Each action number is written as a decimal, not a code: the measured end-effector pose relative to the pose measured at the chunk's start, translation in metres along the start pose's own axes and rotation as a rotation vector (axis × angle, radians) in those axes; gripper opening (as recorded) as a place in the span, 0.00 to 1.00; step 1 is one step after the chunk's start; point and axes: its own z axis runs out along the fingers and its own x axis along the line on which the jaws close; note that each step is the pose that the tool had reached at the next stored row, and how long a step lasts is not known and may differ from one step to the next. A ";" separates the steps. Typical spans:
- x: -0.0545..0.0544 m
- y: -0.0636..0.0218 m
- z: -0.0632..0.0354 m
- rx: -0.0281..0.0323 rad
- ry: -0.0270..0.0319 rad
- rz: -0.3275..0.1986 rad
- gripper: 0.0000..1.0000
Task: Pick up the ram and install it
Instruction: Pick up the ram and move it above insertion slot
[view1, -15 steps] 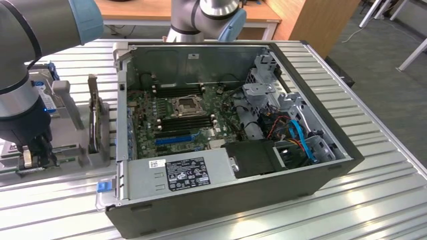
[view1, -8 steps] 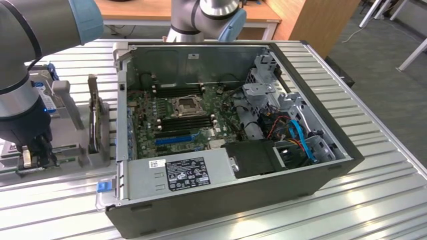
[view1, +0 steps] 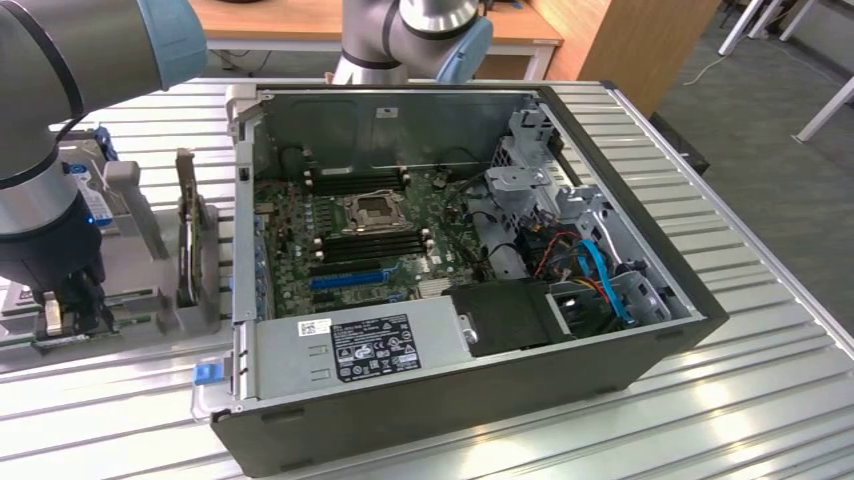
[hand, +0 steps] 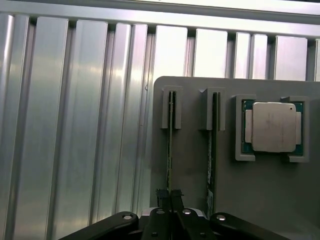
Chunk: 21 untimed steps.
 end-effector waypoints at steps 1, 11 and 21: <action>0.000 0.0000 0.0000 0.0000 0.0000 0.000 0.12; 0.000 0.0002 -0.0037 0.0000 0.0000 0.000 0.12; 0.000 0.0008 -0.0150 0.0000 -0.0001 0.002 0.12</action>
